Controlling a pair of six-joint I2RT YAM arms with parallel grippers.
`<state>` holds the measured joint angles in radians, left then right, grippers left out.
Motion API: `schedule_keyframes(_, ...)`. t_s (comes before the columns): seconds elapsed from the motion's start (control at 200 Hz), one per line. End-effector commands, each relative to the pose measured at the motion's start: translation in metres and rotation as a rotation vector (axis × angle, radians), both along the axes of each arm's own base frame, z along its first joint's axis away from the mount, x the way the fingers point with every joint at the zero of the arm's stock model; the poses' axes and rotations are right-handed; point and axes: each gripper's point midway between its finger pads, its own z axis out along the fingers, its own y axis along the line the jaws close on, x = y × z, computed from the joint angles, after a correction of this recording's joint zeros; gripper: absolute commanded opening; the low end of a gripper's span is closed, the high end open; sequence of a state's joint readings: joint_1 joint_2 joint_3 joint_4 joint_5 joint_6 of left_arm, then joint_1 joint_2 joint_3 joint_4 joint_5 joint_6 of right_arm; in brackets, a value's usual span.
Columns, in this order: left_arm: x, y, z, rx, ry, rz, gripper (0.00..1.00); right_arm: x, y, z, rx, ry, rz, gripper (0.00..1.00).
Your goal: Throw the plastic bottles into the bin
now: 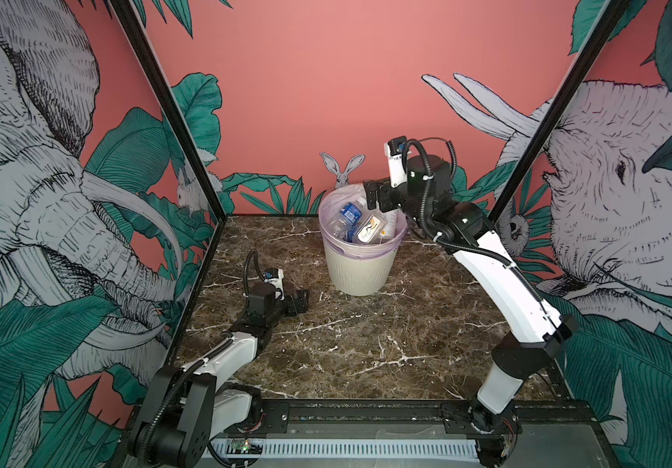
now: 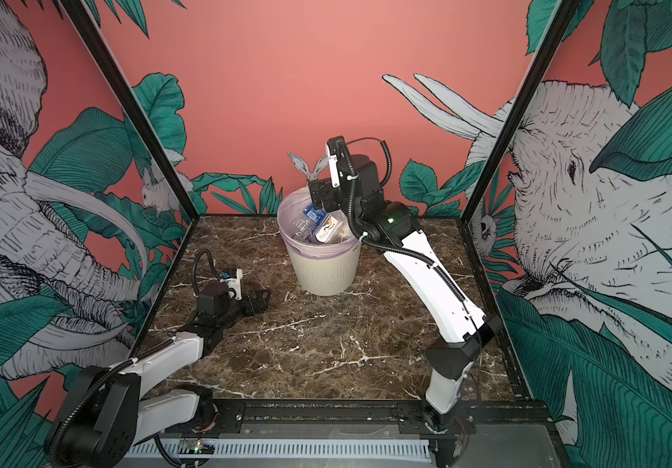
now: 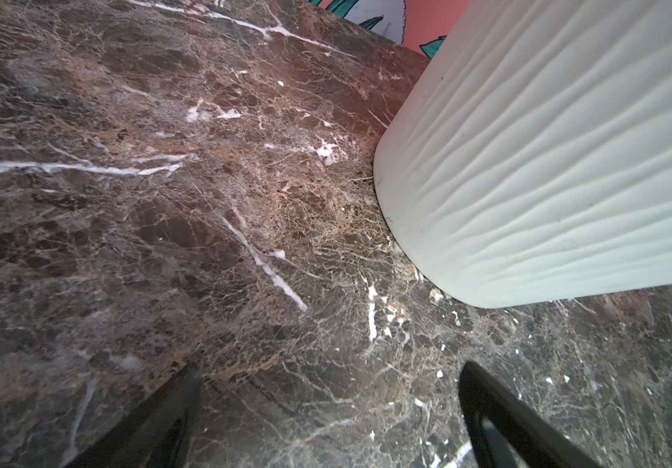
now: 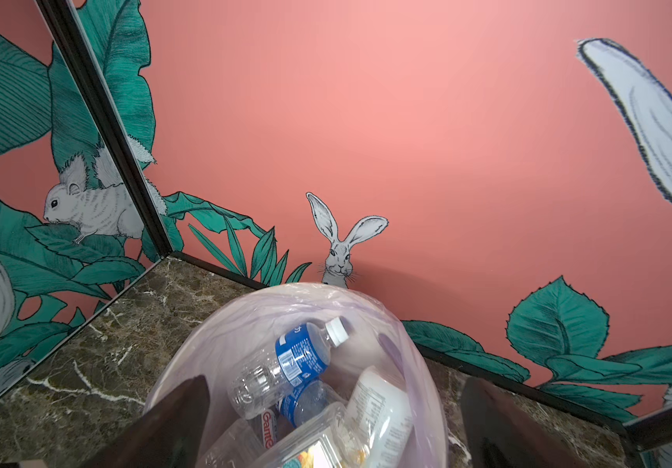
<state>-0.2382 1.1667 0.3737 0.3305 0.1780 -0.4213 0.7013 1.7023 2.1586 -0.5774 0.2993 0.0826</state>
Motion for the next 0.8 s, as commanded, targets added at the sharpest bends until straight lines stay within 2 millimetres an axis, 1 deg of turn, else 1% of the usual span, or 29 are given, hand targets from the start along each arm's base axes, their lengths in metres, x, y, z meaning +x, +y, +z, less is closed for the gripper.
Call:
schedule_keyframes(0.0, 0.003, 0.002, 0.014, -0.001, -0.033, 0.002, 1.00, -0.007, -0.018, 0.012, 0.017, -0.052, -0.044, 0.99)
schedule_keyframes(0.03, 0.003, 0.002, 0.015, 0.003, -0.036, 0.003, 1.00, -0.008, -0.023, 0.009, 0.015, -0.047, -0.054, 0.99)
schedule_keyframes(0.07, 0.002, 0.003, 0.015, 0.008, -0.039, 0.003, 1.00, -0.002, -0.025, -0.007, 0.000, -0.020, -0.065, 0.99)
schedule_keyframes(0.075, 0.002, 0.003, 0.016, 0.008, -0.040, 0.004, 1.00, -0.006, -0.029, -0.001, 0.010, -0.030, -0.066, 0.99)
schedule_keyframes(0.085, 0.002, 0.003, 0.017, 0.009, -0.044, 0.004, 1.00, -0.010, -0.033, 0.002, 0.016, -0.037, -0.069, 0.99)
schedule_keyframes(0.105, 0.003, 0.004, 0.018, 0.010, -0.047, 0.007, 1.00, -0.010, -0.038, 0.000, 0.017, -0.033, -0.077, 0.99)
schedule_keyframes(0.265, 0.001, 0.008, 0.021, 0.030, -0.060, 0.021, 1.00, -0.010, -0.071, -0.030, 0.033, 0.012, -0.140, 0.99)
schedule_keyframes(0.4, 0.000, 0.015, 0.025, 0.049, -0.069, 0.055, 1.00, -0.010, -0.110, -0.057, 0.043, 0.058, -0.219, 0.99)
schedule_keyframes(0.49, -0.001, 0.023, 0.027, 0.073, -0.076, 0.086, 1.00, -0.011, -0.137, -0.078, 0.053, 0.091, -0.278, 0.99)
schedule_keyframes(0.55, -0.002, 0.026, 0.030, 0.091, -0.082, 0.095, 1.00, -0.013, -0.152, -0.093, 0.062, 0.121, -0.300, 0.99)
schedule_keyframes(0.7, -0.001, 0.037, 0.035, 0.141, -0.096, 0.141, 1.00, -0.018, -0.182, -0.131, 0.052, 0.191, -0.369, 0.99)
schedule_keyframes(0.72, -0.002, 0.039, 0.035, 0.147, -0.099, 0.146, 1.00, -0.019, -0.186, -0.136, 0.052, 0.198, -0.381, 0.99)
schedule_keyframes(0.74, -0.001, 0.040, 0.037, 0.153, -0.105, 0.150, 1.00, -0.020, -0.190, -0.136, 0.055, 0.196, -0.391, 0.99)
schedule_keyframes(0.75, -0.001, 0.041, 0.037, 0.156, -0.108, 0.153, 1.00, -0.021, -0.192, -0.146, 0.046, 0.216, -0.396, 0.99)
schedule_keyframes(0.76, -0.001, 0.042, 0.038, 0.159, -0.113, 0.157, 1.00, -0.021, -0.194, -0.150, 0.044, 0.223, -0.400, 0.99)
schedule_keyframes(0.795, -0.001, 0.044, 0.039, 0.173, -0.119, 0.163, 1.00, -0.024, -0.201, -0.158, 0.045, 0.231, -0.421, 0.99)
